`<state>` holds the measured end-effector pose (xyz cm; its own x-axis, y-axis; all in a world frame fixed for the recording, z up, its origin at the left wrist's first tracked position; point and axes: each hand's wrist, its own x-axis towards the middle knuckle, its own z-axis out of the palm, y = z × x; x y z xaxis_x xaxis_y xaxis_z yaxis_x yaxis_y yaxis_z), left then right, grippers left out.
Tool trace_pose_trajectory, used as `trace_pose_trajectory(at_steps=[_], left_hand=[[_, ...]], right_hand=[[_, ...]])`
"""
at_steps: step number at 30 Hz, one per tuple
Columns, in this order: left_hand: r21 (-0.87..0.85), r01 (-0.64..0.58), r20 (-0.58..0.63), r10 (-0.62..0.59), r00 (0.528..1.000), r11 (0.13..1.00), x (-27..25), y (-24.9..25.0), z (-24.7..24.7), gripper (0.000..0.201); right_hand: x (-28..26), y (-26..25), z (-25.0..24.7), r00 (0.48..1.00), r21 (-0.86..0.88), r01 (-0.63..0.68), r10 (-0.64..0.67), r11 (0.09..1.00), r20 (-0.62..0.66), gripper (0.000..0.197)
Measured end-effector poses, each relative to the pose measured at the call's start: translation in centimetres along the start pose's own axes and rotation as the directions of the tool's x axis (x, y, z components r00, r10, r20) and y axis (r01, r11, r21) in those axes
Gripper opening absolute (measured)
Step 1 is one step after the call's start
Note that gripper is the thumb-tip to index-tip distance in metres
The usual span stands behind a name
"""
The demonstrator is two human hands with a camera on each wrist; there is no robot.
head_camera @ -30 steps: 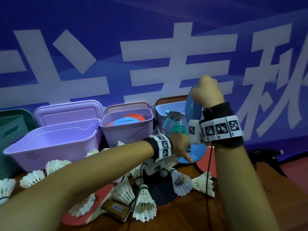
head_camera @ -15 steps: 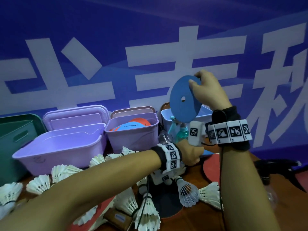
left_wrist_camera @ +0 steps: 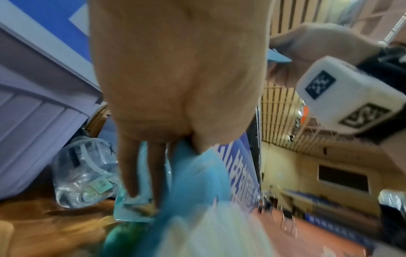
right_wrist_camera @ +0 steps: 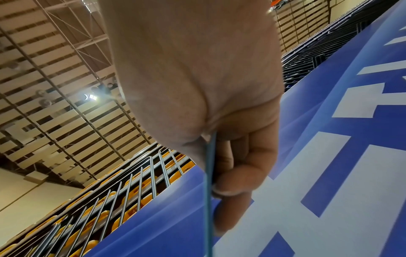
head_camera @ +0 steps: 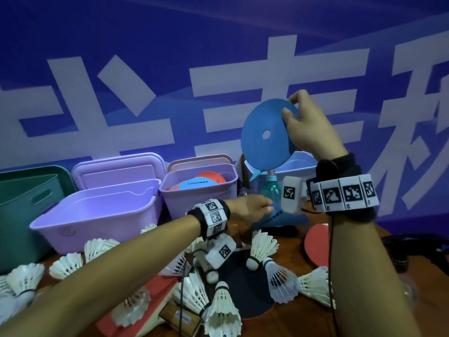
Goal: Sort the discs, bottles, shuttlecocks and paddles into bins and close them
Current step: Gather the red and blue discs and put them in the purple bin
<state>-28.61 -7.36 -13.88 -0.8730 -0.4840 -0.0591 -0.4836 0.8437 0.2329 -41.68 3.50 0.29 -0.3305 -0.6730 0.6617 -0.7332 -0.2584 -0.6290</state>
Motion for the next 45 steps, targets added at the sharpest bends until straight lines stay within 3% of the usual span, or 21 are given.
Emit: trace_pose_trajectory(at_steps=[3,7,12,16,20,25,27,28,30,33,35,38,42,45], left_hand=[[-0.128,0.008,-0.12,-0.024,0.993,0.992,-0.4,-0.6,-0.7,0.034],[-0.116,0.033,-0.123,-0.047,0.991,0.993,-1.9,-1.4,-2.0,0.037],[-0.131,0.14,-0.238,-0.168,0.957,0.981,-4.0,-3.1,-3.9,0.037],[-0.269,0.155,-0.289,-0.233,0.928,0.95,-6.0,-5.1,-5.1,0.036],[-0.394,0.185,-0.457,-0.367,0.81,0.9,-8.4,-6.6,-6.5,0.036],[-0.654,0.12,-0.574,-0.594,0.564,0.747,-11.2,-9.0,-7.9,0.039],[-0.775,0.035,-0.536,-0.686,0.492,0.63,-11.6,-10.4,-8.0,0.033],[-0.829,-0.024,-0.501,-0.722,0.478,0.559,-11.6,-11.0,-7.9,0.029],[-0.893,-0.116,-0.431,-0.752,0.498,0.435,-11.4,-11.8,-7.3,0.02],[-0.932,-0.057,-0.323,-0.752,0.575,0.357,-10.9,-12.5,-6.3,0.011],[-0.929,0.036,-0.28,-0.762,0.583,0.369,-10.4,-13.3,-5.6,0.016],[-0.913,0.1,-0.286,-0.792,0.539,0.397,-9.8,-14.5,-5.3,0.033],[-0.92,0.024,-0.311,-0.768,0.56,0.39,-9.7,-15.5,-5.8,0.05],[-0.921,-0.026,-0.333,-0.754,0.567,0.388,-9.6,-15.7,-6.0,0.049]], right_hand=[[0.0,0.2,-0.2,1.0,-0.009,-0.013,0.013,1.0,0.009,0.022],[-0.1,0.6,-0.3,0.999,-0.032,-0.04,0.041,0.999,0.019,0.022],[0.1,1.0,0.0,0.998,-0.031,-0.056,0.057,0.998,0.025,0.025],[0.0,0.7,0.5,0.998,0.039,-0.06,0.059,0.997,0.023,0.026],[-0.4,0.0,1.5,0.998,0.145,-0.068,0.065,0.987,0.028,0.028],[-0.1,-0.4,3.8,0.997,0.181,-0.073,0.068,0.981,0.035,0.017],[-0.2,-0.4,5.2,0.995,0.134,-0.047,0.034,0.99,0.093,0.038],[-0.4,-0.5,5.9,0.991,0.116,-0.043,0.028,0.992,0.129,0.049],[-0.6,-0.4,7.5,0.979,0.111,-0.061,0.039,0.992,0.198,0.063],[-0.8,-0.1,9.8,0.957,0.098,-0.098,0.067,0.99,0.281,0.073],[-1.0,0.2,11.1,0.946,0.086,-0.101,0.069,0.991,0.317,0.077],[-1.1,0.8,12.2,0.938,0.056,-0.118,0.093,0.991,0.334,0.082],[-1.0,1.7,12.7,0.944,-0.003,-0.1,0.096,0.995,0.315,0.078],[-0.9,2.3,13.0,0.958,-0.011,-0.09,0.089,0.996,0.272,0.078]])
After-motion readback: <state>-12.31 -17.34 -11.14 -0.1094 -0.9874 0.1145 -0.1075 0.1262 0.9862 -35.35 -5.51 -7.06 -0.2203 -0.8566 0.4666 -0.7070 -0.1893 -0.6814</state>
